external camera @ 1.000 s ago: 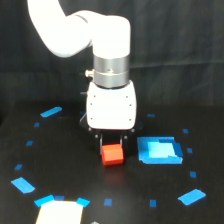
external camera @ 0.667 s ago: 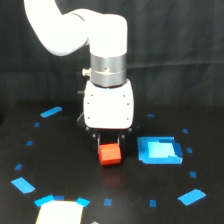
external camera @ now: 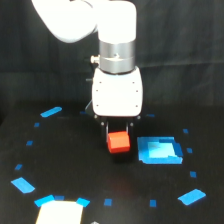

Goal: Pick up the red object from the table

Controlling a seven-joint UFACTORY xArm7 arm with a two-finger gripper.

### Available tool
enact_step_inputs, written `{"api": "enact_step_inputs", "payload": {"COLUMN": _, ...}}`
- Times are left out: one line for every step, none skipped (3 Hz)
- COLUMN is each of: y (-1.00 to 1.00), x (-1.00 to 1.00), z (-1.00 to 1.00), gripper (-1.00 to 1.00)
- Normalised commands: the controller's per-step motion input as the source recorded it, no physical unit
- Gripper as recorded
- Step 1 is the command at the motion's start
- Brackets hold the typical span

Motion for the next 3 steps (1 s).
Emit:
{"api": "enact_step_inputs", "payload": {"y": 0.72, "x": 0.11, "z": 1.00, "gripper": -0.76}}
{"api": "enact_step_inputs", "payload": {"y": 0.58, "x": 0.45, "z": 1.00, "gripper": -0.51}}
{"api": "enact_step_inputs", "payload": {"y": 0.54, "x": 0.04, "z": 1.00, "gripper": -1.00}}
